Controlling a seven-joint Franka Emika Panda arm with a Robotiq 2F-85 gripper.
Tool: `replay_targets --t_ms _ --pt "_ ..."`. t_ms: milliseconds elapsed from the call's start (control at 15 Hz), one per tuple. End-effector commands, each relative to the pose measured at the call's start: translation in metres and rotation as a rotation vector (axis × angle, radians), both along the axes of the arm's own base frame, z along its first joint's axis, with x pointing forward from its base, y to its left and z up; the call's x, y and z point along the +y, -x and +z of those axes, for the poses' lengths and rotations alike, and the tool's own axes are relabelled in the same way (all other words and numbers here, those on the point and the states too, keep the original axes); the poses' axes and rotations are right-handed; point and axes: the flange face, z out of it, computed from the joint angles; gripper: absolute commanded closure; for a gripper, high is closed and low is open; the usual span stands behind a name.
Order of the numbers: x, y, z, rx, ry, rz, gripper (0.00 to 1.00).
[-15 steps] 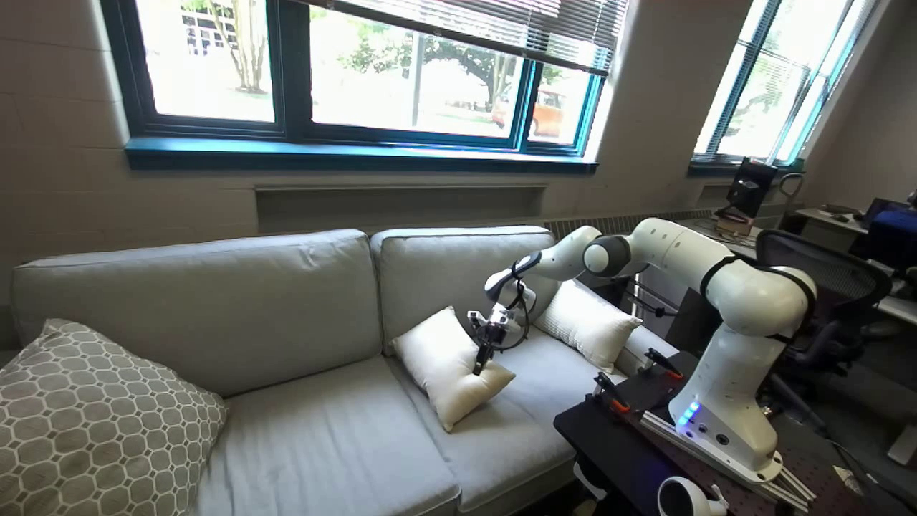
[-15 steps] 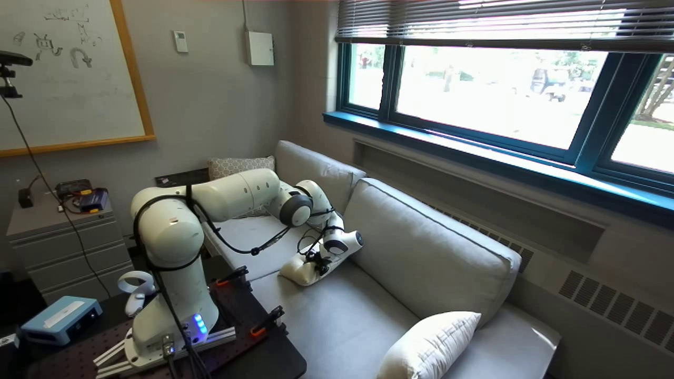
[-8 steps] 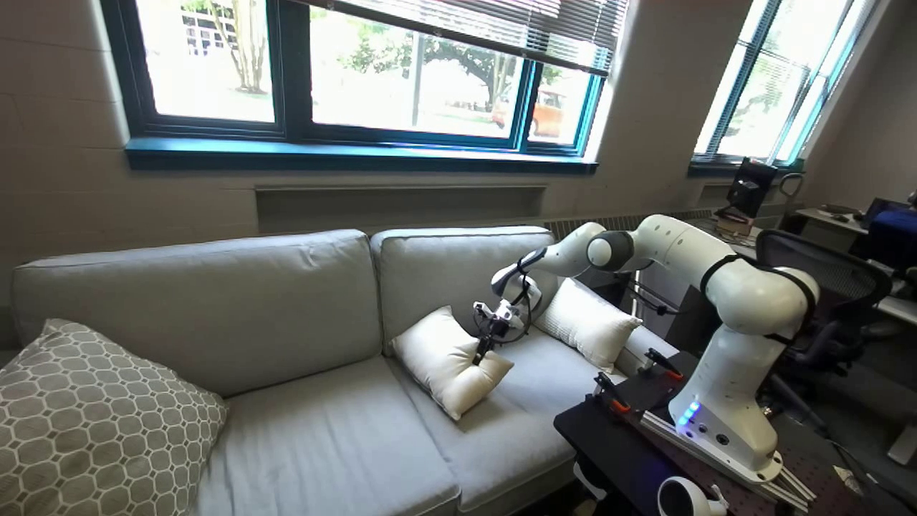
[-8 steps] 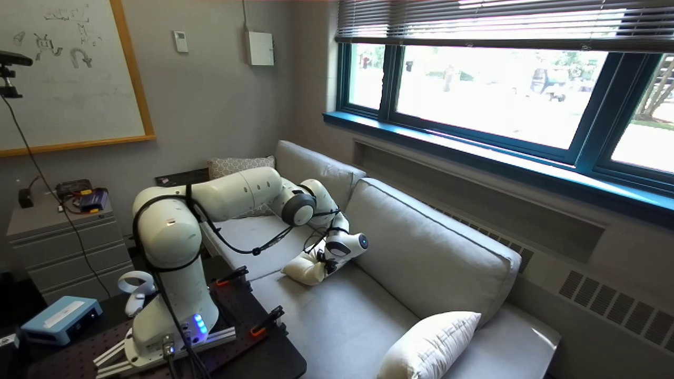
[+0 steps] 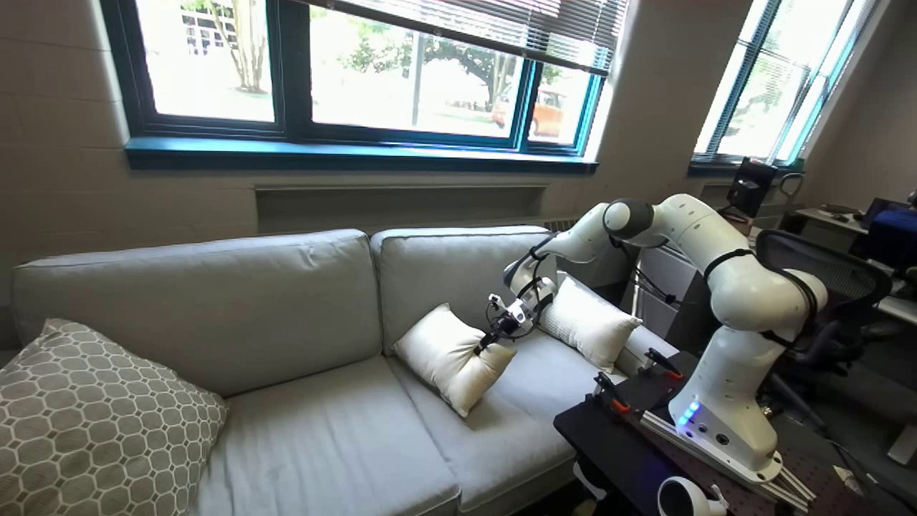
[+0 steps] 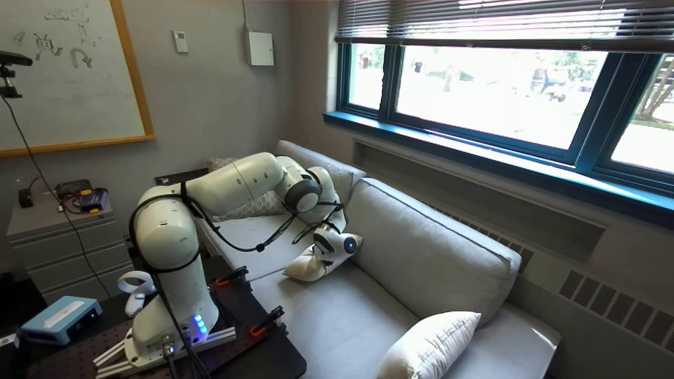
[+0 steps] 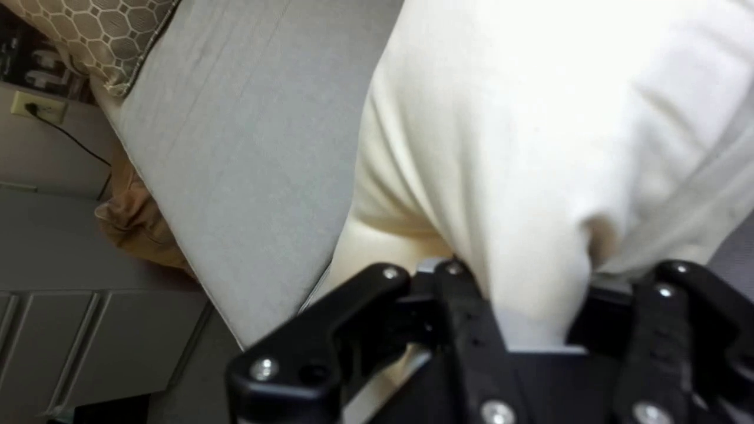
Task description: Arrange the pillows to the right
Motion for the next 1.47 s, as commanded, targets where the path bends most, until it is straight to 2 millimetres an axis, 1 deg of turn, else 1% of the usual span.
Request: replay_targets --t_ms 0,133,267,400,533,600,667,867,1000,1133,1200,1267,1400 --pt "-0.008 0.034 0.054 -0.134 0.091 -0.049 1.0" --pt "-0.013 0.046 0.077 -0.182 0.154 -0.112 1.0" --pt "-0.023 0.054 0.105 -0.21 0.207 -0.186 1.0" --pt "-0.044 0.06 0.132 -0.232 0.24 -0.264 1.0" --pt "-0.07 0.071 0.156 -0.258 0.261 -0.33 1.0" --pt "-0.084 0.082 0.166 -0.269 0.271 -0.366 1.0" --pt "-0.096 0.096 0.173 -0.276 0.282 -0.4 1.0" --pt "-0.123 0.152 0.184 -0.266 0.317 -0.476 1.0" --pt "-0.134 0.178 0.186 -0.236 0.313 -0.505 1.0" --pt "-0.145 0.197 0.182 -0.222 0.314 -0.515 1.0" --pt "-0.148 0.203 0.179 -0.216 0.317 -0.509 1.0" --pt "-0.151 0.207 0.178 -0.211 0.324 -0.503 1.0" --pt "-0.15 0.209 0.176 -0.2 0.344 -0.483 1.0"
